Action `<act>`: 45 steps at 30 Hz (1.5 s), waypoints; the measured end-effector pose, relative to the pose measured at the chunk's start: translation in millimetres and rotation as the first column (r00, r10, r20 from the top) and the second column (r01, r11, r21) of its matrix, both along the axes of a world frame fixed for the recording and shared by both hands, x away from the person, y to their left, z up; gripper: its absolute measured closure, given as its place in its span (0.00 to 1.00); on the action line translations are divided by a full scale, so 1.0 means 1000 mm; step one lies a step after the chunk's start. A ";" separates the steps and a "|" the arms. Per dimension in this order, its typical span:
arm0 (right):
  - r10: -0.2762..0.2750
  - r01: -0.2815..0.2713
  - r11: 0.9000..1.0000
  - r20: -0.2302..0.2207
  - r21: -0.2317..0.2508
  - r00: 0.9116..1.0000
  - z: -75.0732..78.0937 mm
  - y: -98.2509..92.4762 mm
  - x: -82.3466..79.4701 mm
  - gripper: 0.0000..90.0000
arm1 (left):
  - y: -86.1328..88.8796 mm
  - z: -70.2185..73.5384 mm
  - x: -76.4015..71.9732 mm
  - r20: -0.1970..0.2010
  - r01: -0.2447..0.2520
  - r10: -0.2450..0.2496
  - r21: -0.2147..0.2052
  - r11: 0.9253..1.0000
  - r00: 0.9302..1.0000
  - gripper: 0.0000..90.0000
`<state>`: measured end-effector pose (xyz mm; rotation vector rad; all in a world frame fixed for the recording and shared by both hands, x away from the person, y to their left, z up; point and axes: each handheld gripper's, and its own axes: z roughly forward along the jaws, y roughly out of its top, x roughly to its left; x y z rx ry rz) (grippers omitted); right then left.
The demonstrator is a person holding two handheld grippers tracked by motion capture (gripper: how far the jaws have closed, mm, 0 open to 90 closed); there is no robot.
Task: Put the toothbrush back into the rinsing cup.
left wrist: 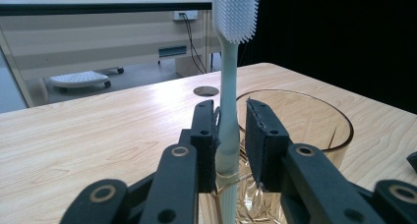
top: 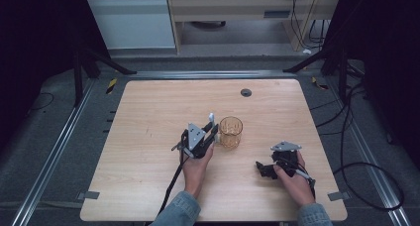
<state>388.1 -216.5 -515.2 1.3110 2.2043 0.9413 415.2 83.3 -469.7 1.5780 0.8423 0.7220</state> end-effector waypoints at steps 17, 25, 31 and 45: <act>0.000 0.000 1.000 -0.001 0.001 1.000 0.000 0.000 0.000 0.00 | 0.004 0.002 0.000 -0.008 -0.007 0.007 0.001 1.000 1.000 0.61; -0.001 0.001 1.000 -0.001 0.000 1.000 0.000 0.000 0.000 0.00 | 0.004 0.005 0.000 -0.006 -0.005 0.005 0.027 1.000 1.000 0.48; 0.000 0.000 1.000 -0.001 0.001 1.000 0.000 0.000 0.000 0.00 | 0.005 0.006 0.001 -0.026 0.002 -0.001 0.035 0.999 1.000 0.41; -0.002 0.002 1.000 -0.001 0.001 1.000 0.000 0.000 0.000 0.00 | 0.008 0.014 0.002 -0.065 0.050 -0.044 0.093 0.994 0.997 0.28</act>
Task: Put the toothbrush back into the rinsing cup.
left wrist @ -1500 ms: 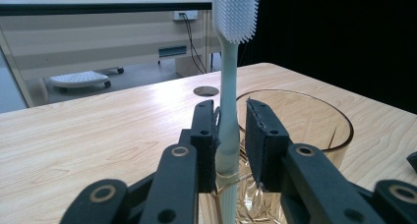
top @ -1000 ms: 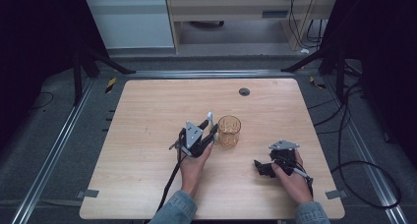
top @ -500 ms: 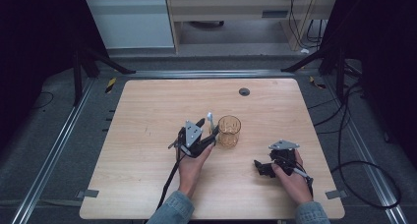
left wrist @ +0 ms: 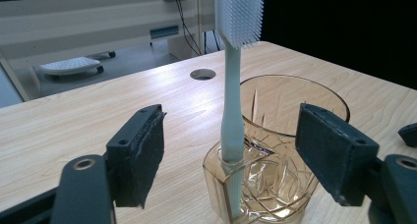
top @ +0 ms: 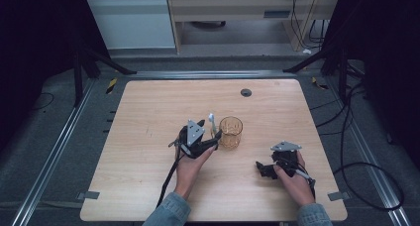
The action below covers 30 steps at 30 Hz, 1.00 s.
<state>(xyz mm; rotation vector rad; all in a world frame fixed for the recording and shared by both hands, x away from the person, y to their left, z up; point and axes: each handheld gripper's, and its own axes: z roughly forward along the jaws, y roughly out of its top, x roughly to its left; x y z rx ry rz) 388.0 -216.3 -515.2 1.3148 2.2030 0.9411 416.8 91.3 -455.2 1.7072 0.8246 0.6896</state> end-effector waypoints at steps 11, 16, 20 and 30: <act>0.001 -0.001 1.000 0.000 0.000 1.000 0.000 0.000 0.000 0.00 | 0.000 0.006 -0.001 -0.020 0.027 -0.026 0.047 0.999 0.999 0.24; 0.001 -0.001 1.000 0.001 -0.002 1.000 0.000 0.000 0.000 0.00 | 0.002 0.008 -0.002 -0.025 0.036 -0.035 0.059 0.998 0.999 0.22; 0.001 -0.001 1.000 0.000 0.000 1.000 0.000 0.000 0.000 0.00 | 0.003 0.010 -0.003 -0.033 0.048 -0.045 0.076 0.996 0.998 0.20; 0.001 -0.001 1.000 0.000 0.000 1.000 0.000 0.000 0.000 0.00 | 0.008 0.015 -0.007 -0.083 0.077 -0.068 0.108 0.991 0.994 0.17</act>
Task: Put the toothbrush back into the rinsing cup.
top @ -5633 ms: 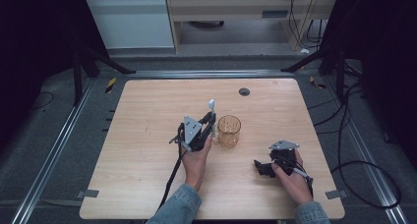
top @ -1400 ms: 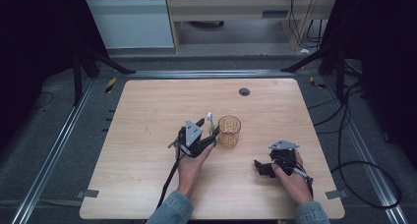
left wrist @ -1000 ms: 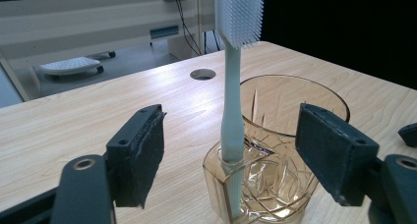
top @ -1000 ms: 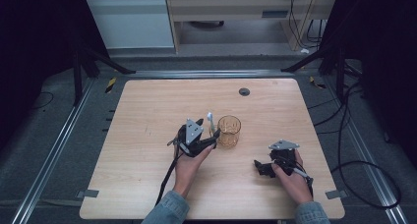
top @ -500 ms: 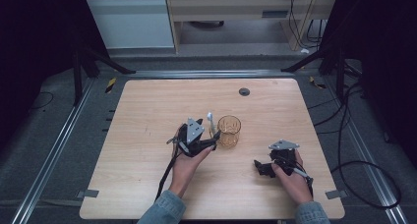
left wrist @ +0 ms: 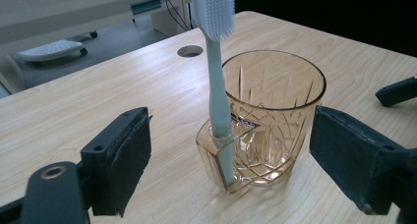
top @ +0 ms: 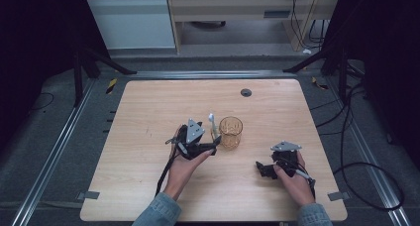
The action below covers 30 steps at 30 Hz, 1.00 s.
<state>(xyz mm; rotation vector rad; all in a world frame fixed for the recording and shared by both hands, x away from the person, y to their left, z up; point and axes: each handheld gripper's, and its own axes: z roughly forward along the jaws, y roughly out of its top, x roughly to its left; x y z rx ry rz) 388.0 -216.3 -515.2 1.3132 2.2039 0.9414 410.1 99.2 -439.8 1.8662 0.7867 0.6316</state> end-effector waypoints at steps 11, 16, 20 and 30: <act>0.000 0.000 1.000 0.001 -0.002 1.000 0.000 0.000 0.000 0.00 | 0.006 0.001 -0.001 -0.030 0.022 -0.021 0.046 0.999 0.999 0.14; 0.000 0.000 1.000 0.001 -0.002 1.000 0.000 0.000 0.000 0.00 | 0.006 0.001 -0.002 -0.035 0.032 -0.030 0.067 0.997 0.999 0.13; 0.000 0.000 1.000 0.001 -0.002 1.000 0.000 0.000 0.000 0.00 | 0.009 0.000 -0.002 -0.046 0.037 -0.033 0.094 0.995 0.998 0.12; 0.000 0.000 1.000 0.001 -0.002 1.000 0.000 0.000 0.000 0.00 | 0.014 -0.004 -0.004 -0.105 0.046 -0.031 0.142 0.989 0.994 0.12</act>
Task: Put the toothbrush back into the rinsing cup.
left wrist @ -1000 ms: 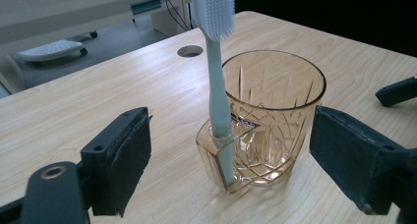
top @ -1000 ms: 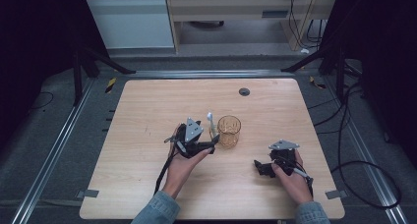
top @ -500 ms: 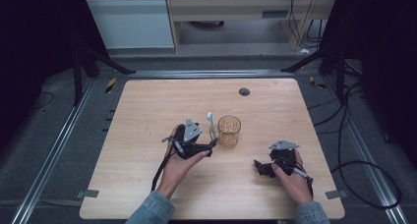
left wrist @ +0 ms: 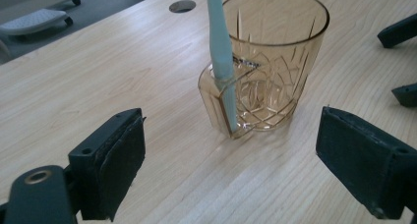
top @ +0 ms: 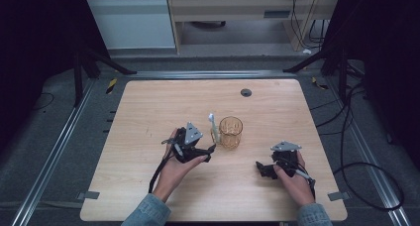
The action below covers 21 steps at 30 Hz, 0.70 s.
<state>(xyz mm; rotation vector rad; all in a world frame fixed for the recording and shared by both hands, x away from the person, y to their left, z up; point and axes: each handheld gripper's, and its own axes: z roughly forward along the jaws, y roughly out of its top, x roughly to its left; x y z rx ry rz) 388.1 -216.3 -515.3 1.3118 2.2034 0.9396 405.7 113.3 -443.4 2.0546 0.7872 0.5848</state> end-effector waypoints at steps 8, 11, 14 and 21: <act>0.001 -0.001 1.000 0.000 0.000 1.000 0.000 0.000 0.000 0.00 | 0.004 0.001 0.001 -0.074 0.001 0.005 0.079 0.997 0.997 0.11; 0.001 -0.001 1.000 0.000 0.000 1.000 0.000 0.000 0.000 0.00 | 0.008 0.005 0.003 -0.080 0.007 0.001 0.100 0.995 0.997 0.11; 0.000 0.000 1.000 0.000 0.000 1.000 0.000 0.000 0.000 0.00 | 0.015 0.009 0.006 -0.089 0.001 0.011 0.125 0.992 0.996 0.11; 0.001 -0.001 1.000 -0.001 0.000 1.000 0.000 0.000 0.000 0.00 | 0.038 0.015 0.013 -0.104 -0.032 0.048 0.148 0.989 0.993 0.10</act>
